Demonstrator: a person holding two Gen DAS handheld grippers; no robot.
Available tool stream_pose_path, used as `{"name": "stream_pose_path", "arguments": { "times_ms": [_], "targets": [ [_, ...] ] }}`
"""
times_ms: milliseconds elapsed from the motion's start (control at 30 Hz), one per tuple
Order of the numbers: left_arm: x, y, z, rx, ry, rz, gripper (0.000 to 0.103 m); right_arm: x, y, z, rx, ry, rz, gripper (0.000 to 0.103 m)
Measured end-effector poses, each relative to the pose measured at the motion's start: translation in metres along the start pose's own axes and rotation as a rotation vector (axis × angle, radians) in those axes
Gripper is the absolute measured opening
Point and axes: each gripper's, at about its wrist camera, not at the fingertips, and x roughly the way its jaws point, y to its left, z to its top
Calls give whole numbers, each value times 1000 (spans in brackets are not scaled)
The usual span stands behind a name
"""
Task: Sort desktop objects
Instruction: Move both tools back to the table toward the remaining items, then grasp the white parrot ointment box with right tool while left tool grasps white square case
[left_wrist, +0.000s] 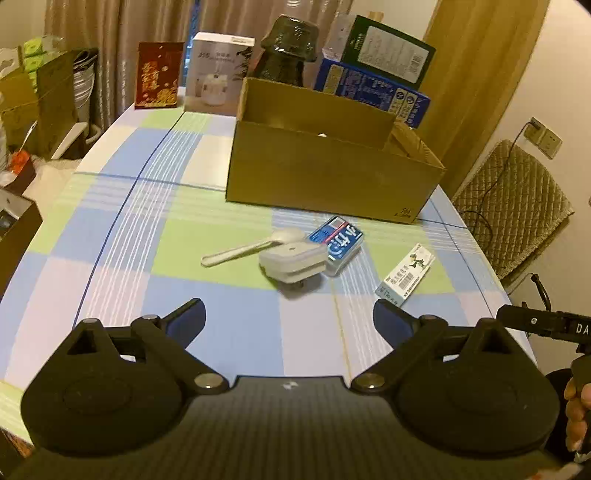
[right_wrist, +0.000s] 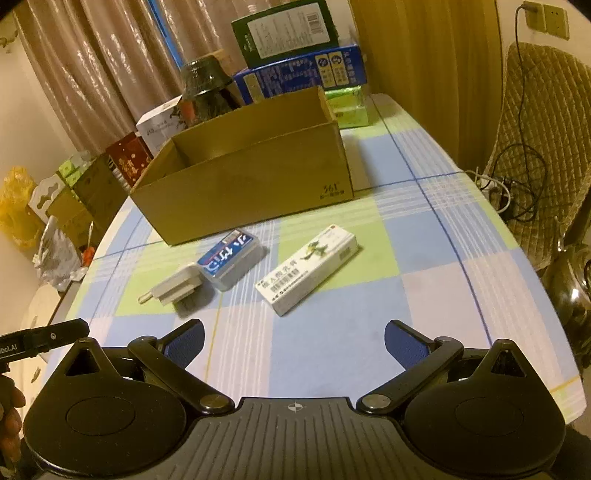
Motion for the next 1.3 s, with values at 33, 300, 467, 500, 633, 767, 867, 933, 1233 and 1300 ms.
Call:
{"name": "stream_pose_path", "arguments": {
  "times_ms": [33,300,467,500,633,767,867,933,1233,1300],
  "targets": [
    [0,1,-2,-4,2,2,96,2,0,0,0,3,0,101],
    [17,2,2,3,8,29,96,27,1,3,-13,1,3,101],
    [37,5,11,-5,17,29,96,56,2,9,-25,23,-12,101],
    [42,6,12,-6,18,29,96,64,3,10,-31,26,-13,101],
    [61,8,17,-15,31,28,96,91,6,14,-34,43,-10,101],
    [80,10,19,-26,45,21,96,115,9,18,-33,55,-19,100],
    [92,11,20,-30,53,8,96,131,9,21,-20,62,-24,94],
    [100,11,21,-32,57,-1,96,142,8,23,-15,66,-44,90],
    [121,9,25,-48,60,-33,96,172,15,31,-114,78,-51,70],
    [125,6,26,-47,64,-36,96,172,16,31,-154,87,-17,54]
  ]
}}
